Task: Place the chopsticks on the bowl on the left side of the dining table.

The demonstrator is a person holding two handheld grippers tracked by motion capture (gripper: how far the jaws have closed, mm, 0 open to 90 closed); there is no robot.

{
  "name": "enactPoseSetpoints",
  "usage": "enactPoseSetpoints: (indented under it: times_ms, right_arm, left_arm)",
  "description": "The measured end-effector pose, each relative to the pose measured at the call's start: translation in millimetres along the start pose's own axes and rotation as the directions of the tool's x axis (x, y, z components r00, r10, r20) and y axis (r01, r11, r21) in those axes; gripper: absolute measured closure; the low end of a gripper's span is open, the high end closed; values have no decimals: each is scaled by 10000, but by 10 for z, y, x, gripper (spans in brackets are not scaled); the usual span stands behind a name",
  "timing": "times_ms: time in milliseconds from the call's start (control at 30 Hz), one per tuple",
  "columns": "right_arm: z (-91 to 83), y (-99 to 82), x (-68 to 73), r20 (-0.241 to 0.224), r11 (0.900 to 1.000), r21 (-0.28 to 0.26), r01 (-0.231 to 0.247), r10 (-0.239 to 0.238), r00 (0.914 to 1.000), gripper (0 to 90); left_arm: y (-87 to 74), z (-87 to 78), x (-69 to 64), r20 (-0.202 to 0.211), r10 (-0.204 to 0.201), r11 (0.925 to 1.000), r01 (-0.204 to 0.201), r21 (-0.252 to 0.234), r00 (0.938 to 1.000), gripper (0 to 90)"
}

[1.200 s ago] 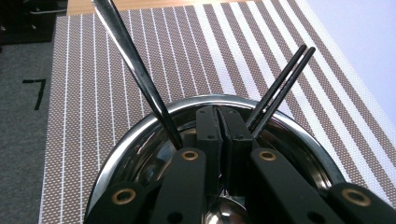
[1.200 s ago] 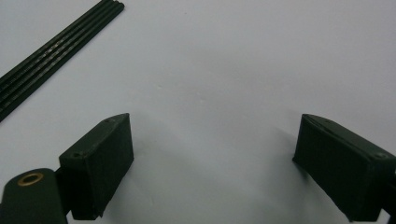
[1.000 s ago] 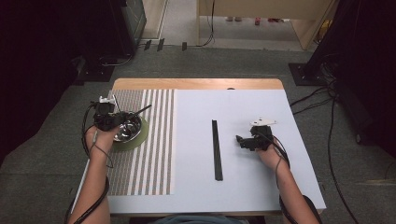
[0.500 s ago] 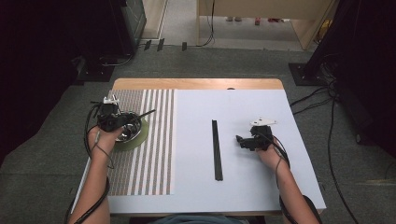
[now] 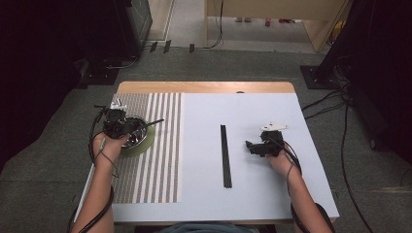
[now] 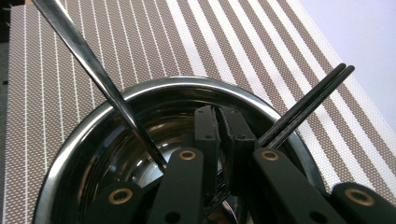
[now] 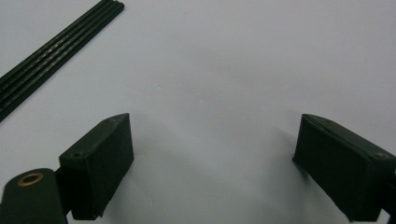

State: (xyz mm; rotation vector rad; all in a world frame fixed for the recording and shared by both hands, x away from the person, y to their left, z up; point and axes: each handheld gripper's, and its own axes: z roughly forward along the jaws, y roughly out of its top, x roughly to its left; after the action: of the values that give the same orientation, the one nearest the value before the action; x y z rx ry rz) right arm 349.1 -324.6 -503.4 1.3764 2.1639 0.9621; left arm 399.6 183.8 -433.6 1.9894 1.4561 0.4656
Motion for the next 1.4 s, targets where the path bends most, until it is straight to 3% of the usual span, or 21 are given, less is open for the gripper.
enactPoseSetpoints:
  times_ms: [467,600,800,1033,1400]
  right_arm:
    - [0,0,-1,-6,10000,3,16,-16,10000,112]
    - [0,0,-1,-7,10000,2,19,-19,10000,111]
    - [-1,0,-1,-1,10000,8,9,-9,10000,112]
    - [-1,0,0,2,10000,6,4,-4,10000,112]
    - [-1,0,-1,0,10000,9,6,-6,10000,112]
  left_arm:
    - [-53,-37,-34,149,21,9998,-24,202,9999,863]
    - [-46,-64,-23,61,-32,10000,32,2,10000,857]
    - [-82,-236,-5,-105,-175,9996,172,-241,9998,864]
    - [-228,-390,-22,-297,-243,9997,240,-111,9993,867]
    - [-320,-391,11,-346,-389,9989,398,246,9986,866]
